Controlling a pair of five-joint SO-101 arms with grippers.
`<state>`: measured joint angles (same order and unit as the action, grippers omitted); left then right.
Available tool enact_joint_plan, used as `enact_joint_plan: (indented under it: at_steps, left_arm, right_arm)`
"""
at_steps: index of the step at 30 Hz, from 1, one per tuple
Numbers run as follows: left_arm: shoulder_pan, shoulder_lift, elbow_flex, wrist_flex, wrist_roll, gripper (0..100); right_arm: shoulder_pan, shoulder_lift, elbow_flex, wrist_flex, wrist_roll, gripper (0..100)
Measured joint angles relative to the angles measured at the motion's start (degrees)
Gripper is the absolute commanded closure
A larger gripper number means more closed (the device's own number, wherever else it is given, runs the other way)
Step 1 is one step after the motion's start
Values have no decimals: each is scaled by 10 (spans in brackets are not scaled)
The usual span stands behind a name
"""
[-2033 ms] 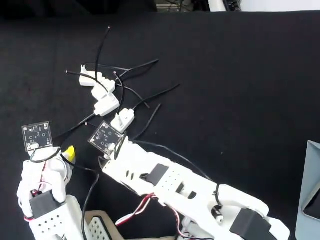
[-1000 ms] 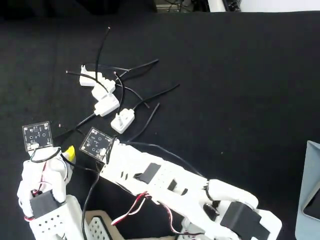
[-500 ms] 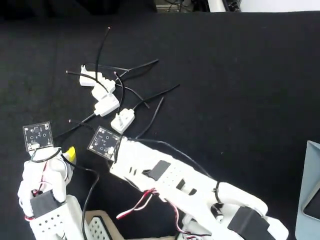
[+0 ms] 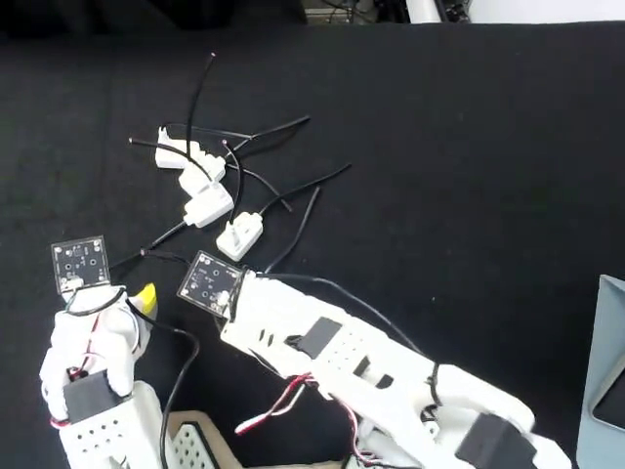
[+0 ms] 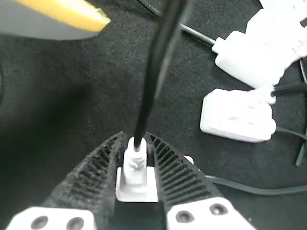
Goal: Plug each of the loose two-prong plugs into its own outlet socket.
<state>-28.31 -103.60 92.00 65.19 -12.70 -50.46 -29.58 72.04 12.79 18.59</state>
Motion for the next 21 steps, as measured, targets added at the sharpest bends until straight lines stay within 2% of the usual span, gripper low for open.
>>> enact_joint_plan:
  at_steps: [6,11,21]
  left_arm:
    - [14,0,0,0,12,706]
    - [14,0,0,0,12,706]
    - [14,0,0,0,12,706]
  right_arm:
    - [1,-43,1,76,-27,982]
    - [1,-44,1,88,-46,897]
    - [1,-44,0,93,-74,892]
